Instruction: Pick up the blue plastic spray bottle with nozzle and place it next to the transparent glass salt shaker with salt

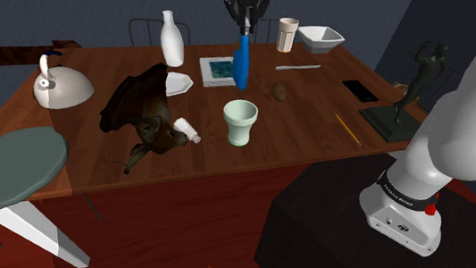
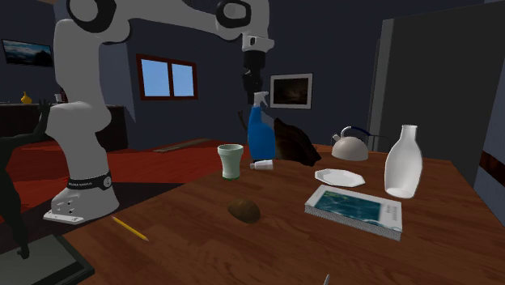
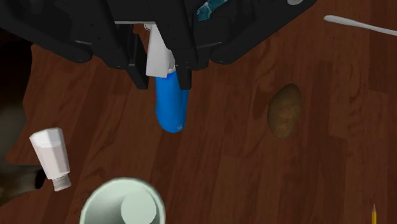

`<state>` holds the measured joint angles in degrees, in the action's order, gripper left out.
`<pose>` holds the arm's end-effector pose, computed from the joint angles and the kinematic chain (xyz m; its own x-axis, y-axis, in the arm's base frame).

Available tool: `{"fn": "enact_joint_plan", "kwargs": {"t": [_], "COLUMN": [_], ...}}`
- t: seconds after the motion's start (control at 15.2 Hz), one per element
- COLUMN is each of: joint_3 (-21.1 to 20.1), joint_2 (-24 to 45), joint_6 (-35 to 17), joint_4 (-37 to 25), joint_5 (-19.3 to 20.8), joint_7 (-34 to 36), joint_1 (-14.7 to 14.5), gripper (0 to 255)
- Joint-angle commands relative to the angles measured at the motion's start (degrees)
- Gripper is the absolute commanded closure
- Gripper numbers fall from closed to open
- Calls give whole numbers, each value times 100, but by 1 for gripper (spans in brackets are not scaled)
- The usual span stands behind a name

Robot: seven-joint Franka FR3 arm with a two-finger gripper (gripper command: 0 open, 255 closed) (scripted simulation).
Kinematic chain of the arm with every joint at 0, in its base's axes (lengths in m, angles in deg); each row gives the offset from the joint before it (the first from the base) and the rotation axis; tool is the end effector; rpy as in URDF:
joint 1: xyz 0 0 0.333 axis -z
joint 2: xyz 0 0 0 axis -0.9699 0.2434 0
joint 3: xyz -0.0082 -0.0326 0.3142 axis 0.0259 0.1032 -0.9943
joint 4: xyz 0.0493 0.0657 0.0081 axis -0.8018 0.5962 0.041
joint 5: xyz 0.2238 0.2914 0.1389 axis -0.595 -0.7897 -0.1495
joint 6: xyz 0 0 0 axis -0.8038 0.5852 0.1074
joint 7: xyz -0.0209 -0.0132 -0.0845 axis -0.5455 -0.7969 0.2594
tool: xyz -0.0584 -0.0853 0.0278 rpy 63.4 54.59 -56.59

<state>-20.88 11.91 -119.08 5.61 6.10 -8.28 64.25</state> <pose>0.5799 0.0979 0.5526 0.9367 -0.3492 -0.0259 -0.3471 -0.9357 0.0640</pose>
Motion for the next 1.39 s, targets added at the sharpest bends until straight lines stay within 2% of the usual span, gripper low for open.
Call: {"fn": "enact_joint_plan", "kwargs": {"t": [0.0,1.32], "joint_3": [-107,-135], "joint_2": [131,270], "joint_6": [43,-1376], "joint_4": [-162,1121], "joint_5": [-5,6], "joint_7": [244,363], "joint_1": [-131,-166], "gripper": [255,255]}}
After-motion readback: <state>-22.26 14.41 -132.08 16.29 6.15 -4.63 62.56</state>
